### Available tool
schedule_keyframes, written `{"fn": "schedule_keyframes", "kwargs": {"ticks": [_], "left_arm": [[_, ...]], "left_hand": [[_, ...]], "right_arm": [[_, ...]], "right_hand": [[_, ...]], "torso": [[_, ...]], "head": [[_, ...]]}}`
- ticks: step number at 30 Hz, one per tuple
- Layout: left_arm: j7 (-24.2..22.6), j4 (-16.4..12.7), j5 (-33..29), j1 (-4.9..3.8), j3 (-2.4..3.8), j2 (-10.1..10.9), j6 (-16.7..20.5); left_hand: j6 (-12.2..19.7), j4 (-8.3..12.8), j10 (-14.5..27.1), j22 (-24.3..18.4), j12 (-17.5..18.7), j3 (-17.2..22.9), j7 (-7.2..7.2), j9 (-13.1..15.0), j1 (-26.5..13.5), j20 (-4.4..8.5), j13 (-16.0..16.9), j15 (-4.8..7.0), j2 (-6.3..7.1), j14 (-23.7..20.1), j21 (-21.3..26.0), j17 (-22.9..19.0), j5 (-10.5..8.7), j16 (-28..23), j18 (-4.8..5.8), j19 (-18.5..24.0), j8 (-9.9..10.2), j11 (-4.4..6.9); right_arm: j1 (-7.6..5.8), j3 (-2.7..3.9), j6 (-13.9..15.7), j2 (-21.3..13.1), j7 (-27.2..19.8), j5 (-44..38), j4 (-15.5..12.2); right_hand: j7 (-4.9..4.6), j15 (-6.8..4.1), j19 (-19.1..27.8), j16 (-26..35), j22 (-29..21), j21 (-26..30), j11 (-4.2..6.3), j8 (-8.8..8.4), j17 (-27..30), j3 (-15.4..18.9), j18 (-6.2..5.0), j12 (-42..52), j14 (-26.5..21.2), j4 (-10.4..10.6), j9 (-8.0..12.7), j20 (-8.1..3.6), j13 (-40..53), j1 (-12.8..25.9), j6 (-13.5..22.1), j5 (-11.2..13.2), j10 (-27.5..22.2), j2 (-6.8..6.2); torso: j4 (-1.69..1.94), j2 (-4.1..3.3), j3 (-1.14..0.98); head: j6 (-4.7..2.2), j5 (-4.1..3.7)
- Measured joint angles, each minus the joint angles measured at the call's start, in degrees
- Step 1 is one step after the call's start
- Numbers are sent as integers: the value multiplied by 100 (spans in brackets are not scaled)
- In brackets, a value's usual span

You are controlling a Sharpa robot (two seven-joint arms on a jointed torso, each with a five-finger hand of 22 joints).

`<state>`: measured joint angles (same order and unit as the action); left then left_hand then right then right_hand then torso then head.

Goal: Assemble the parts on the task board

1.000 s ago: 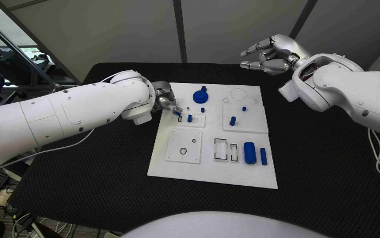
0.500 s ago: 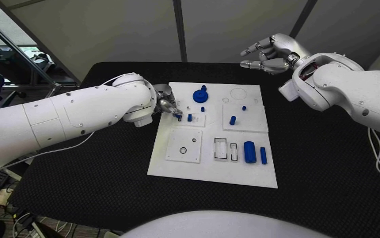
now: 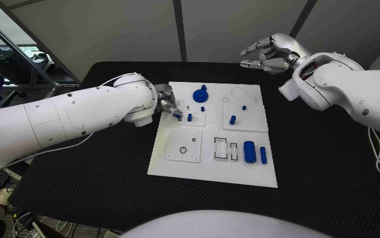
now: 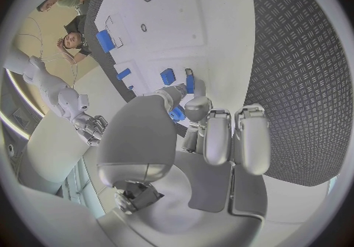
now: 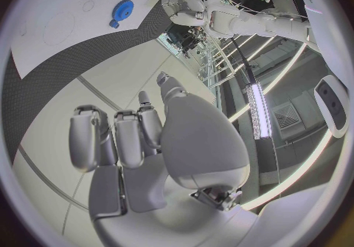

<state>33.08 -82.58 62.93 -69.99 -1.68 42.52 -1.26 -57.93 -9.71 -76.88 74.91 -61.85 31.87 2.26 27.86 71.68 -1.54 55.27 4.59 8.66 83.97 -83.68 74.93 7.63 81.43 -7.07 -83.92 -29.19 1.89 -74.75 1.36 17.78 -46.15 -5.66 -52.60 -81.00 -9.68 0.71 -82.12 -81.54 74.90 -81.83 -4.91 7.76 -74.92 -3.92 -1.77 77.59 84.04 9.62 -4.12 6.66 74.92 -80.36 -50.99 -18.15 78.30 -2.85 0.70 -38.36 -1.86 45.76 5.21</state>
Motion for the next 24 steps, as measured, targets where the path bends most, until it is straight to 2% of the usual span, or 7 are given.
{"fn": "schedule_keyframes", "kwargs": {"ticks": [13,24], "left_arm": [[0,-6,99,24,10,-35,-48],[0,-17,176,28,18,-39,-115]], "left_hand": [[1,24,-12,0,0,24,1,-5,0,0,0,-1,0,0,0,0,12,0,-1,0,7,11],[-13,18,-14,0,0,50,-13,0,0,0,-8,24,0,0,0,0,11,0,0,0,-18,11]], "right_arm": [[0,0,0,-1,2,0,-1],[0,0,-3,-2,5,0,-6]], "right_hand": [[0,0,0,0,0,0,0,0,1,0,0,0,0,0,0,0,0,0,0,0,0,0],[0,0,0,0,0,0,0,0,1,0,0,0,0,0,0,0,0,0,0,0,0,0]], "torso": [[-1,0,1],[-4,-1,-1]], "head": [[17,-43],[43,-46]]}}
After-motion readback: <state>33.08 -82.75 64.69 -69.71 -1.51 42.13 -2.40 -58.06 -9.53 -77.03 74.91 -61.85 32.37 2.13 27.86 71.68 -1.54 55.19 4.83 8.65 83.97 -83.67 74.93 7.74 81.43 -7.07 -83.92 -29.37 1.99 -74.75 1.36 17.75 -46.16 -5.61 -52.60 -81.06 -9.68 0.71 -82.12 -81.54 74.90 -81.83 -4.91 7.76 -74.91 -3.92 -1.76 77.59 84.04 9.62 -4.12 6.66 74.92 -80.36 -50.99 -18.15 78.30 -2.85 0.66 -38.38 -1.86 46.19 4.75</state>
